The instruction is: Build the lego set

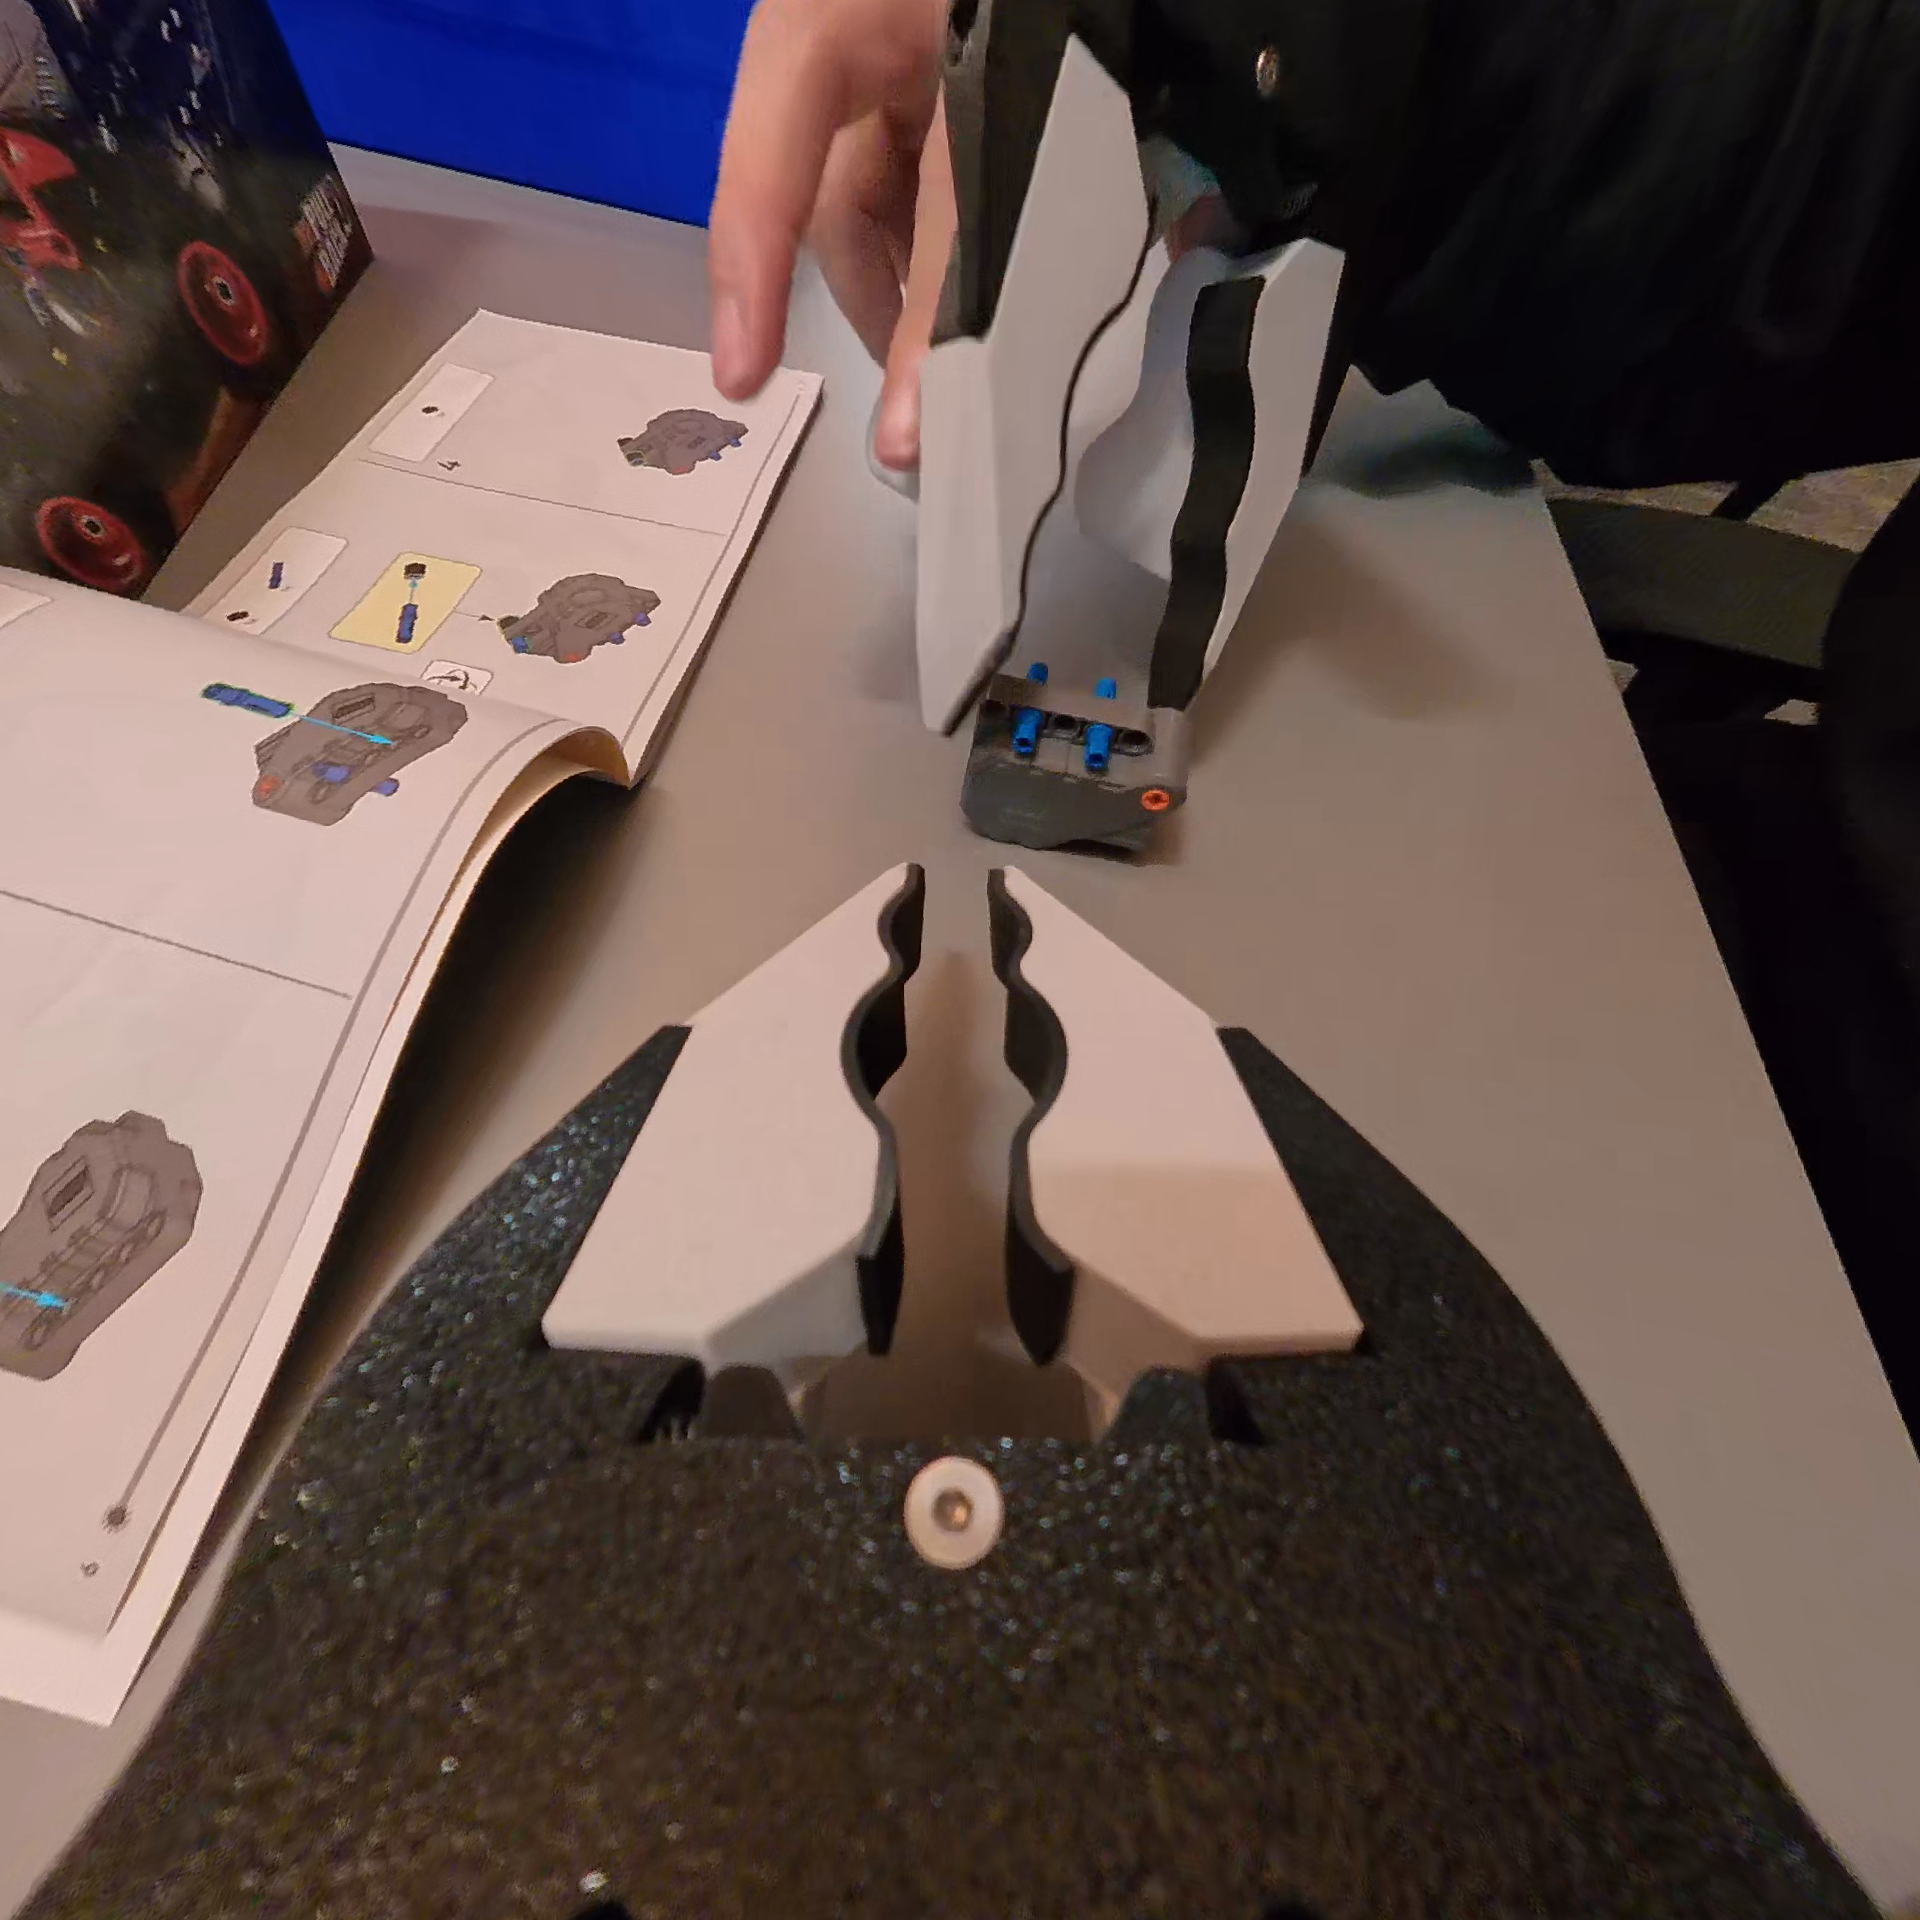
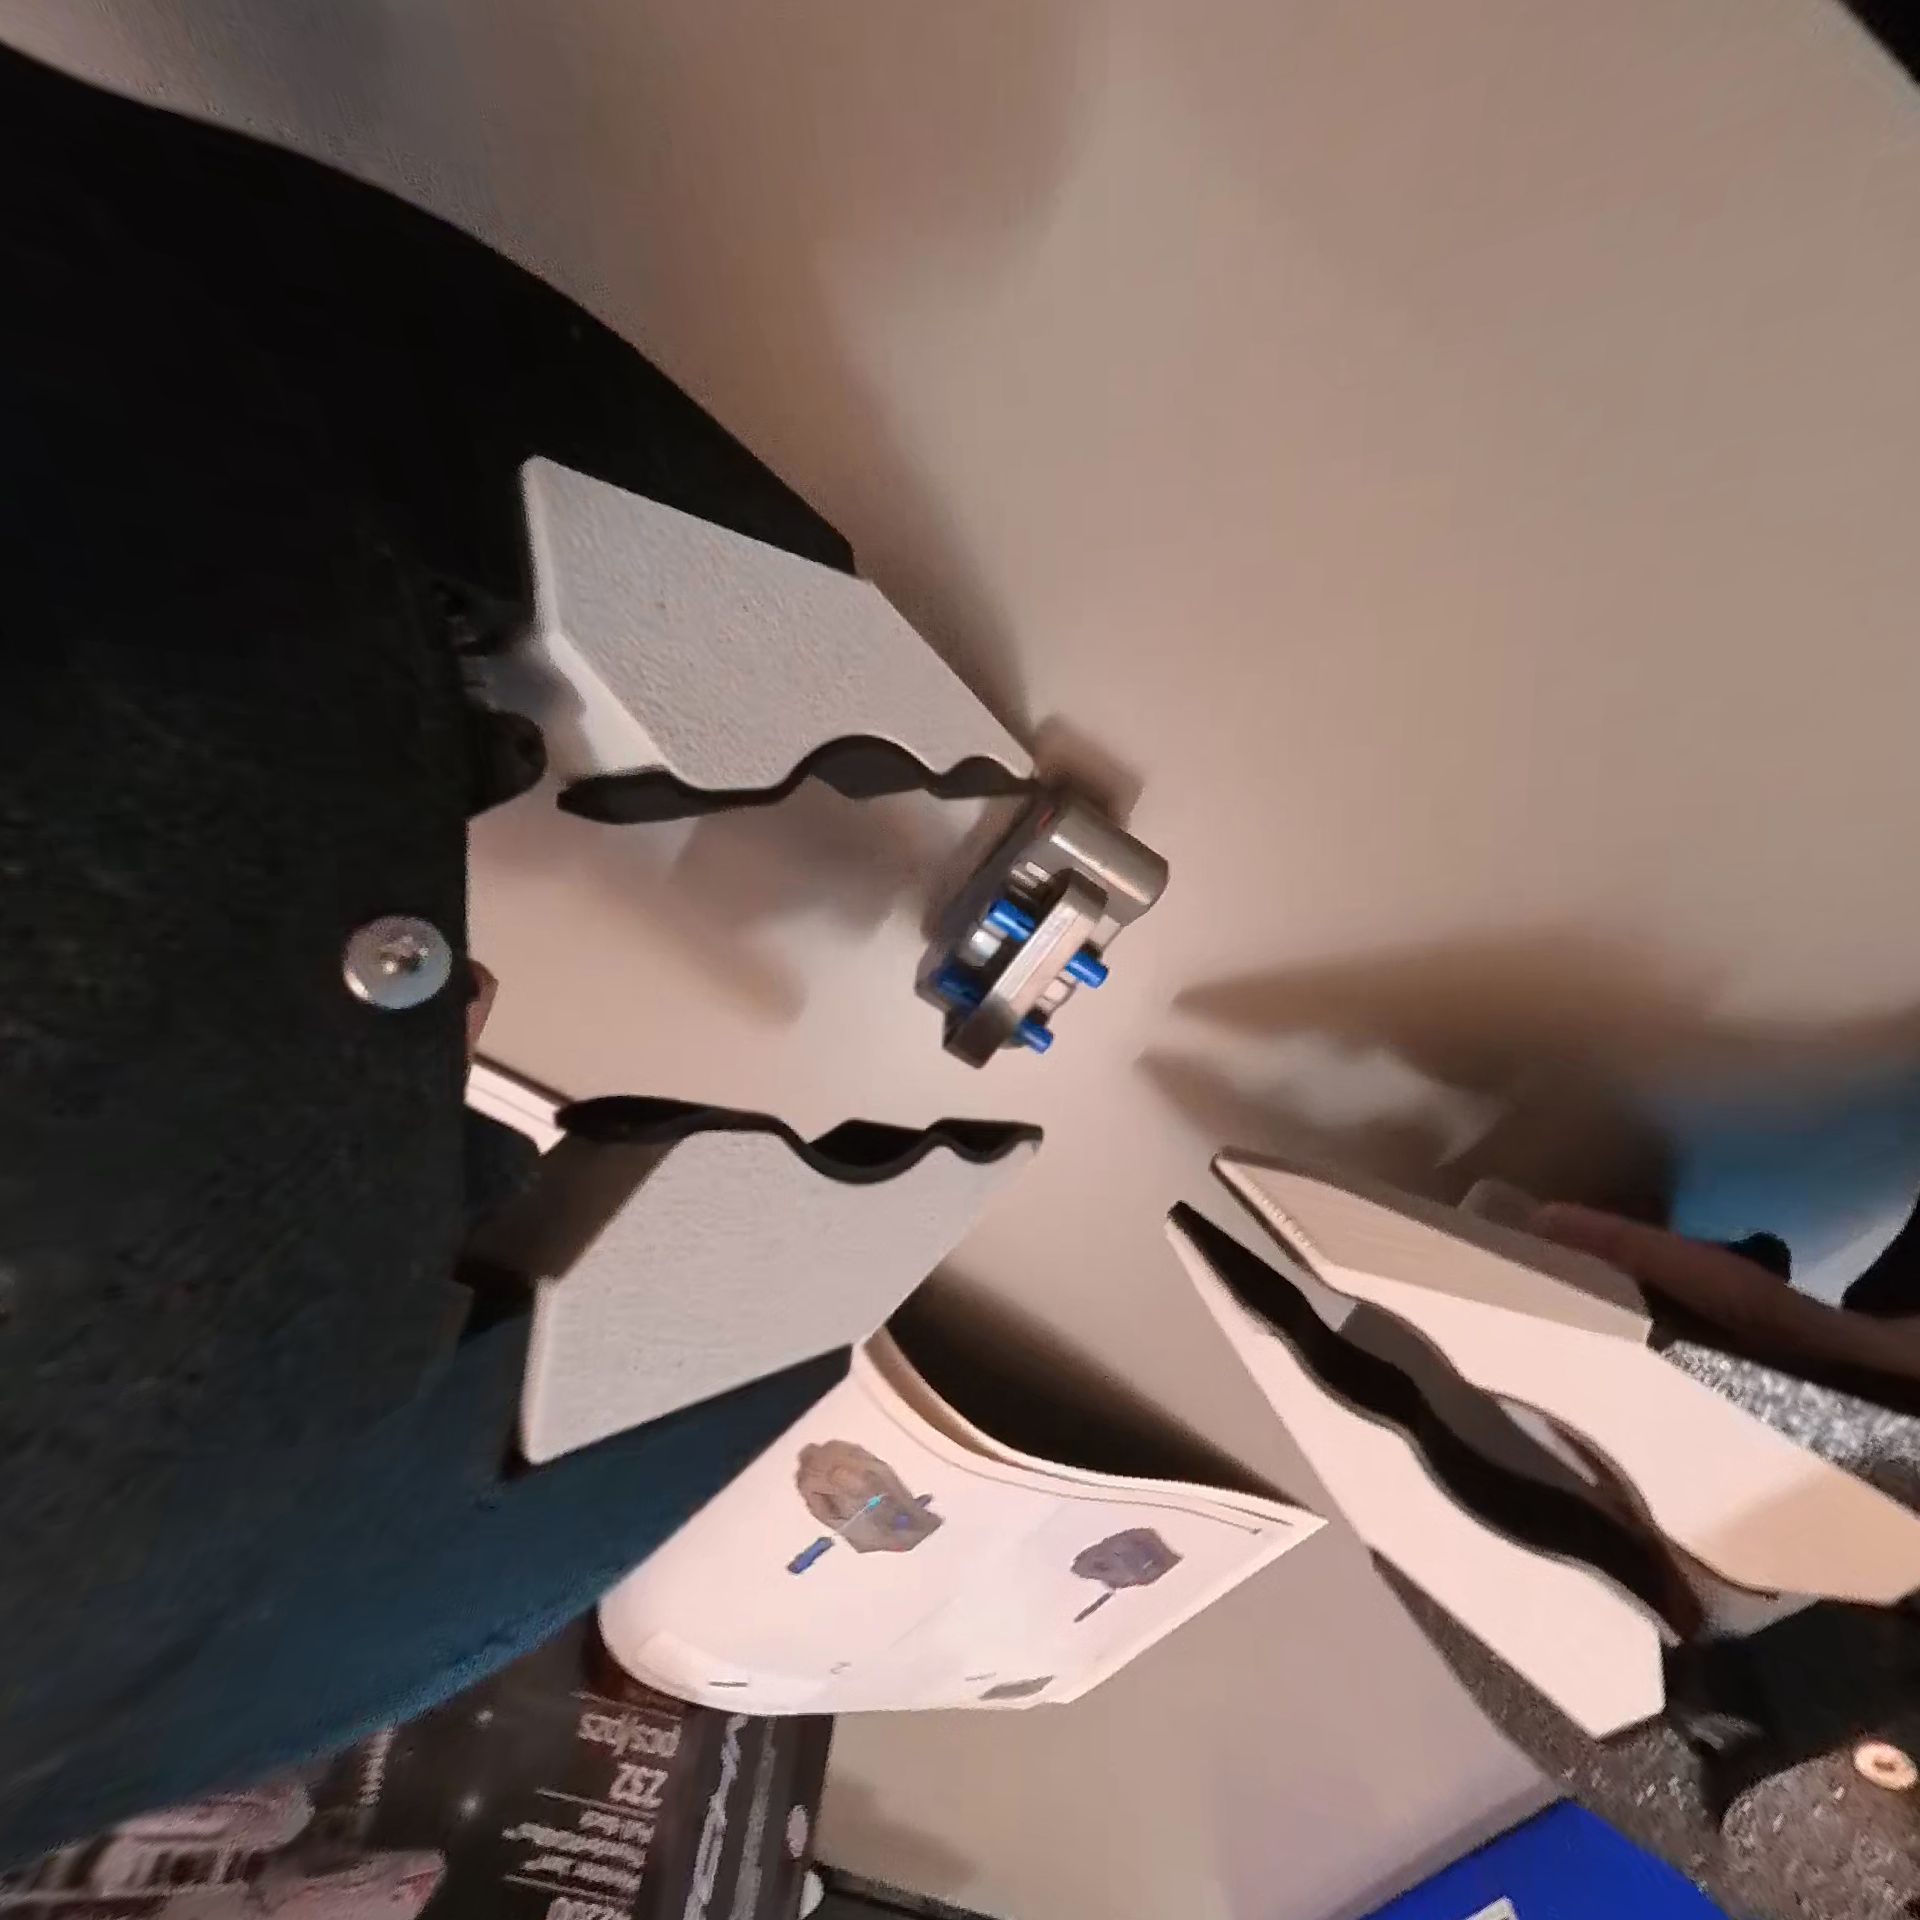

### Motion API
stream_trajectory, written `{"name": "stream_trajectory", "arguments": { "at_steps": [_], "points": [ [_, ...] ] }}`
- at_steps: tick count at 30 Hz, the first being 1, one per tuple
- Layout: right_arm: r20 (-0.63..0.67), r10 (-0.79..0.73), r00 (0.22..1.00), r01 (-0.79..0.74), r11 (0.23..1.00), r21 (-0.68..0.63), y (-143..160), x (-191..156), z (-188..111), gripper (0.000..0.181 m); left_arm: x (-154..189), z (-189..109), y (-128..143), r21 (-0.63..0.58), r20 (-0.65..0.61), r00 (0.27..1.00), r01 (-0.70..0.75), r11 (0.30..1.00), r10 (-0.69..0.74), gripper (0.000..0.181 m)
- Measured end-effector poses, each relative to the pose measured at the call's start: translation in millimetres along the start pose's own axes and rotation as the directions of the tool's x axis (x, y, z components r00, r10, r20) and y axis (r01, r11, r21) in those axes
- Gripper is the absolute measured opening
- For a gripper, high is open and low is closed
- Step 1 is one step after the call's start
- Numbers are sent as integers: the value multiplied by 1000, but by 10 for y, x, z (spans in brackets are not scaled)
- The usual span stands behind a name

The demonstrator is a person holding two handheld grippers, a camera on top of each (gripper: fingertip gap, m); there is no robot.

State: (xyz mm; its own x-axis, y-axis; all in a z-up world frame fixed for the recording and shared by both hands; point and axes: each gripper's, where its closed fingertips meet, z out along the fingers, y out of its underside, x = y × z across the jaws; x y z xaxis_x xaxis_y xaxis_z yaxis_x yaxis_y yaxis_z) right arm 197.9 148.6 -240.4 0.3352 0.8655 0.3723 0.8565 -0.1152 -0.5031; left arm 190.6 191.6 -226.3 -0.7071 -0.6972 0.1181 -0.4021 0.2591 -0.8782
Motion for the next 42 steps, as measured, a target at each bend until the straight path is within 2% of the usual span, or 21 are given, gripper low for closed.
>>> {"name": "stream_trajectory", "arguments": {
  "at_steps": [1,3,7,11,14,17,19,23,26,30,34,38,42],
  "points": [
    [11,-7,1000,7,1000,10,-21,-11,26,56,3,-1,0,1,-2,1000,0,1000,0,9],
    [28,-10,1000,9,999,33,-62,-30,68,45,5,1,2,-1,-6,1000,1,1000,-1,9],
    [21,32,999,-33,999,42,-92,-3,94,41,3,-11,-10,10,-10,1000,8,1000,-8,8],
    [-45,205,978,-204,979,19,-113,51,125,40,-62,-56,-25,32,12,999,37,999,-37,7],
    [-166,420,892,-419,907,46,-116,144,157,40,-155,-90,-26,43,59,997,57,997,-59,7],
    [-278,581,765,-578,810,100,-103,209,168,40,-176,-96,-34,49,74,996,54,997,-57,8],
    [-335,624,706,-623,772,127,-90,238,169,40,-147,-78,-39,46,63,997,46,998,-49,9],
    [-392,606,692,-611,781,130,-68,257,125,45,-31,-41,-62,46,15,1000,4,999,-5,17],
    [-385,627,677,-627,766,145,-14,258,54,60,21,-27,-67,47,-9,1000,-8,999,8,27],
    [-301,671,678,-641,740,207,-16,207,-14,65,73,-18,-81,51,-35,999,-15,999,17,32],
    [-218,720,658,-669,693,270,-29,161,3,61,116,26,-36,16,-48,998,-38,999,38,34],
    [-256,692,675,-658,721,217,91,117,50,56,177,71,19,-26,-67,995,-79,997,77,35],
    [-204,737,644,-666,672,323,-20,162,38,50,197,75,28,-31,-79,993,-85,996,82,34]
  ]
}}
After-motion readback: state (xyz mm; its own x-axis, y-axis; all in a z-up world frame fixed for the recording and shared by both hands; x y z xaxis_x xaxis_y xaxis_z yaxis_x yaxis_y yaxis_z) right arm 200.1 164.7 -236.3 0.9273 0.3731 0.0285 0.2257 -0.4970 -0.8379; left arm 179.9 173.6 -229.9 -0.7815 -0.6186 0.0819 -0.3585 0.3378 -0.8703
